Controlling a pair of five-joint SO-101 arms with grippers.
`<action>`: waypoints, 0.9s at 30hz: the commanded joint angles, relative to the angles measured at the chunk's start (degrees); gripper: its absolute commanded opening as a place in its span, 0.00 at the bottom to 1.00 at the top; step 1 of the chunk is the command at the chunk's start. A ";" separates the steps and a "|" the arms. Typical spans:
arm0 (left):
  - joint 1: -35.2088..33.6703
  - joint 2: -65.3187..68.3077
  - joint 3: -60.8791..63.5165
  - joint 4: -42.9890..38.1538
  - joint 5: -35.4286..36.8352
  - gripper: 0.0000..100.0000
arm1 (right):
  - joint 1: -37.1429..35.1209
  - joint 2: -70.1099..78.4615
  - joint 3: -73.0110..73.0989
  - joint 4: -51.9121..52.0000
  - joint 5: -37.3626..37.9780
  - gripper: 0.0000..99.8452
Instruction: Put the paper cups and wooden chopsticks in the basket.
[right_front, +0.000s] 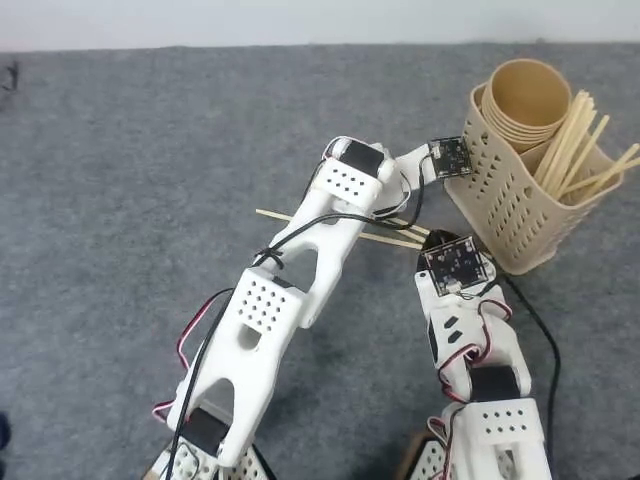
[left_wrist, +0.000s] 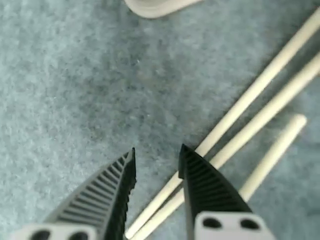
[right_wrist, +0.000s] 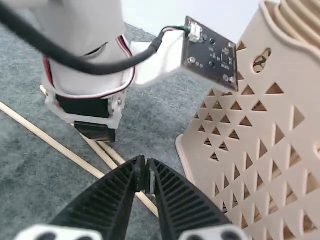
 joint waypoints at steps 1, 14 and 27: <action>0.62 -0.18 -0.92 6.15 -5.71 0.15 | 0.66 -1.10 0.88 -1.27 -0.35 0.01; -2.81 -1.41 -5.58 20.40 -12.13 0.15 | 0.66 -1.10 0.88 -1.36 -0.26 0.01; -2.46 -19.34 9.45 20.48 -11.87 0.15 | 0.66 -1.10 0.88 -1.36 -0.18 0.01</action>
